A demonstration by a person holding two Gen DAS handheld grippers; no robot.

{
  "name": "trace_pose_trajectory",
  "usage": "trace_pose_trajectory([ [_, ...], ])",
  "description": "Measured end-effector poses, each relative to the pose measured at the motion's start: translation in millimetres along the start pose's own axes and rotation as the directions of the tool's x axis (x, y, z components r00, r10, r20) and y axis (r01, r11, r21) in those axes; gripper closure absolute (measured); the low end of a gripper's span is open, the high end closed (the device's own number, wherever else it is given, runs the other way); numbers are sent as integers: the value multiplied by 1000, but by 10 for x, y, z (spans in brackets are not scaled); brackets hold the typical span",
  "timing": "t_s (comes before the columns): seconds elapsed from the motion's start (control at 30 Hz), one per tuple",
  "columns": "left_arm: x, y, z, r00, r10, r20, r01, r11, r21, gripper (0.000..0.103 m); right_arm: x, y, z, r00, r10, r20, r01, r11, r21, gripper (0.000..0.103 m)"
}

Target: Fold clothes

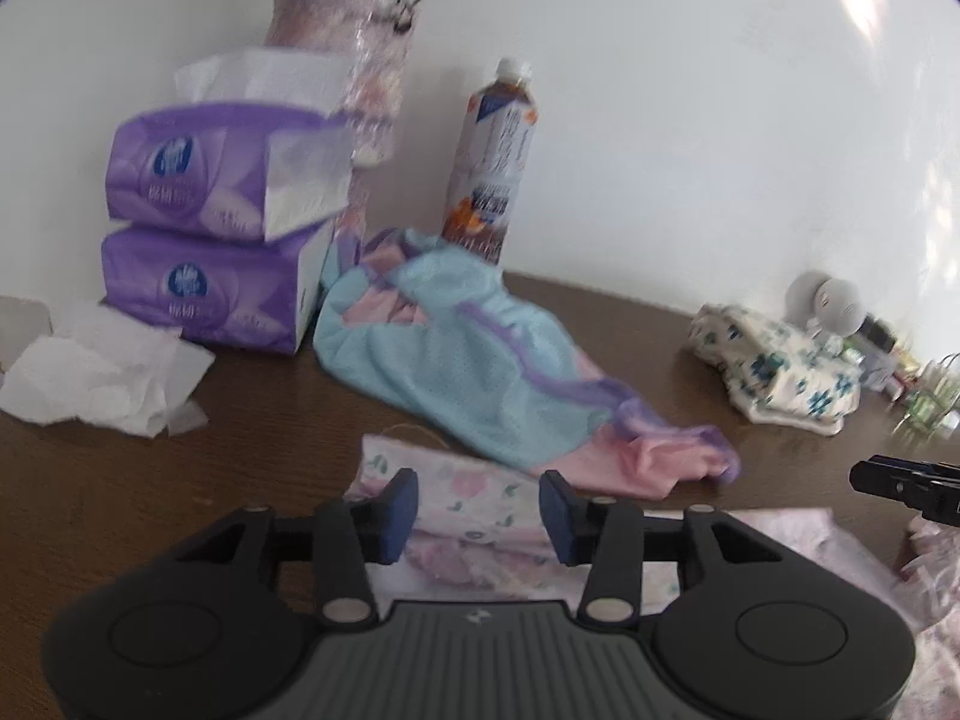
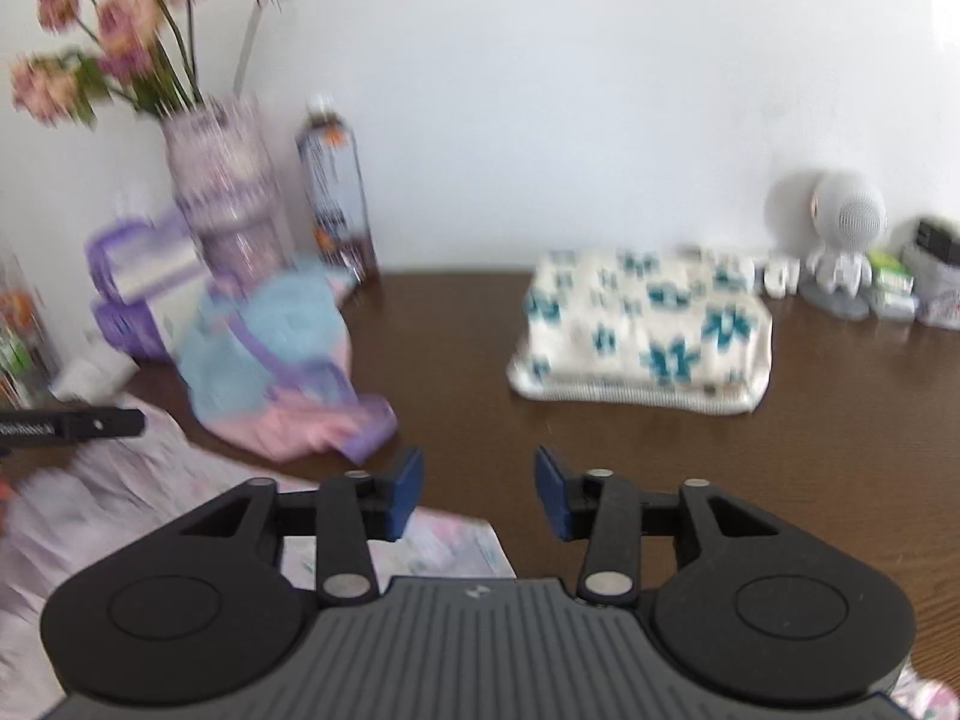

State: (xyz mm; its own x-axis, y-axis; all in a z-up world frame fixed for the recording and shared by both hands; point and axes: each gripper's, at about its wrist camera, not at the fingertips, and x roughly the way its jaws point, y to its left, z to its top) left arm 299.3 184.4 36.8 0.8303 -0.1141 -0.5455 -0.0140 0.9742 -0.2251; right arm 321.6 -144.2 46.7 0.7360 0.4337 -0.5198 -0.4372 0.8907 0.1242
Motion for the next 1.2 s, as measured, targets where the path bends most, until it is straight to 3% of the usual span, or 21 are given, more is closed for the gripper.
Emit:
trace_pose_trajectory([
  [0.23,-488,-119,213,998,-64,5,64,998,6,51,-591,168,59,999,44,28,-42,998,-47,53],
  [0.4,-980,-265,60,996,-91,-15,92,992,90,46,-997,317,-169,1000,25,15,-23,992,-122,51],
  [0.53,-1376,-331,-247,992,-123,-29,126,986,108,37,-1254,429,-495,999,39,-22,-42,989,-141,51],
  [0.77,-1837,-533,-955,982,-171,-76,180,975,133,37,-1629,823,-1236,991,101,-82,-113,981,-158,51],
  [0.9,-2015,-711,-1356,973,-196,-122,215,962,171,39,-1832,1065,-1547,987,136,-90,-151,970,-188,51],
  [1.1,-2166,-959,-1795,960,-226,-164,258,942,212,50,-2044,1302,-1845,986,152,-67,-164,961,-223,52],
  [1.2,-2215,-1029,-1930,965,-213,-154,246,938,243,53,-2097,1354,-1927,982,175,-71,-187,957,-223,53],
])
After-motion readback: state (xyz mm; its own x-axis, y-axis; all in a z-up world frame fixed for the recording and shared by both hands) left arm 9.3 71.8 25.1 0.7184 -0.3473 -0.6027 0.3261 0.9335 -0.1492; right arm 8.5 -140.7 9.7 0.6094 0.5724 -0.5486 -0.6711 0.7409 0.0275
